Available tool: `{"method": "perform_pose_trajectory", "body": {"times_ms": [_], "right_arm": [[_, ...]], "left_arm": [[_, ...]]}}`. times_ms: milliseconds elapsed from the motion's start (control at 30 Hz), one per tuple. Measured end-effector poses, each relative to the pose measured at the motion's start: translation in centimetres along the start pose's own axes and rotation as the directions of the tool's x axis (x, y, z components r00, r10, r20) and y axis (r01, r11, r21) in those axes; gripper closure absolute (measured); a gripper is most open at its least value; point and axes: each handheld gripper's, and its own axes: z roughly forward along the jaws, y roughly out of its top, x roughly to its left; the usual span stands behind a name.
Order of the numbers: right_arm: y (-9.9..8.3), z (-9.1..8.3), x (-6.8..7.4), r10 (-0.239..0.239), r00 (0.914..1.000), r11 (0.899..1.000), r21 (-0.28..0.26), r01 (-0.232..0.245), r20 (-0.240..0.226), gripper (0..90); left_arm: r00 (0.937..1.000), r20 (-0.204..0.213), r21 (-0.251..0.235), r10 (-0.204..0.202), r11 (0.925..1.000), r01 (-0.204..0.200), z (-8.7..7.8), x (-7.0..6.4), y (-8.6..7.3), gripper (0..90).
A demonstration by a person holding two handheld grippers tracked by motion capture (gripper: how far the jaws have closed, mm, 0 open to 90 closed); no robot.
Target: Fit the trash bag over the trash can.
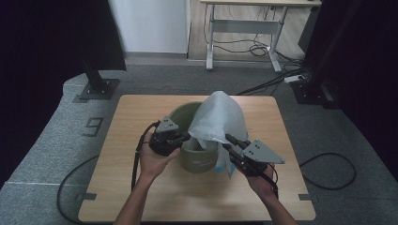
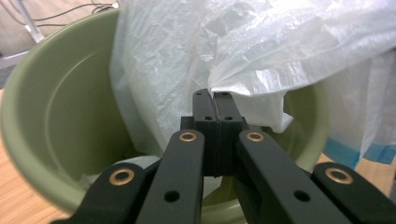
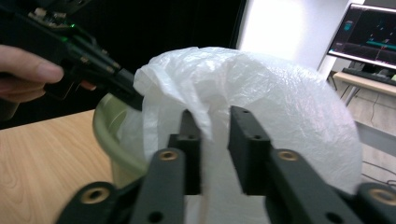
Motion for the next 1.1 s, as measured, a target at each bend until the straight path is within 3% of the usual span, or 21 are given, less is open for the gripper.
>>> {"method": "perform_pose_trajectory", "body": {"times_ms": [100,167,233,433,533,600,767,967,1100], "right_arm": [[-0.3,-0.4,0.3,0.030,0.9994,1.000,-0.004,-0.030,-0.020,58.8],[-0.4,-0.9,0.4,0.060,0.9976,0.998,-0.011,-0.061,-0.034,54.9],[-0.4,-1.5,0.4,0.072,0.9968,0.997,-0.018,-0.073,-0.034,51.9],[-0.4,-3.3,-0.7,0.153,0.9865,0.987,-0.049,-0.156,-0.057,50.0],[-0.5,-4.0,-1.3,0.156,0.9869,0.986,-0.054,-0.158,-0.039,49.4],[-0.8,-4.2,-1.8,0.180,0.9829,0.982,-0.054,-0.182,-0.040,49.2],[-2.0,-3.5,-2.8,0.193,0.9811,0.981,-0.021,-0.193,0.009,44.6],[-4.1,-2.0,-4.1,0.256,0.9650,0.966,0.009,-0.257,0.056,36.4],[-4.9,-1.5,-4.7,0.272,0.9602,0.962,0.014,-0.274,0.062,32.4]], "left_arm": [[0.9997,-0.023,0.007,-0.012,0.9999,0.012,-0.1,0.5,-0.3,90.0],[0.9980,-0.061,0.012,-0.016,0.9998,0.017,-0.2,0.8,-0.4,90.0],[0.9975,-0.064,0.006,-0.030,0.9995,0.030,-0.3,1.2,-0.5,90.0],[0.9953,-0.078,-0.003,-0.057,0.9984,0.057,-0.8,2.2,-0.6,90.0],[0.9932,-0.091,-0.006,-0.073,0.9974,0.072,-1.0,2.9,-0.8,90.0],[0.9915,-0.095,-0.008,-0.089,0.9961,0.088,-1.1,3.3,-1.0,90.0],[0.9880,-0.095,-0.022,-0.122,0.9925,0.120,-1.6,4.5,-1.2,89.9],[0.9836,-0.090,-0.039,-0.156,0.9874,0.153,-2.5,5.9,-1.4,89.9],[0.9832,-0.074,-0.046,-0.167,0.9854,0.164,-2.7,6.2,-1.5,89.7]]}}
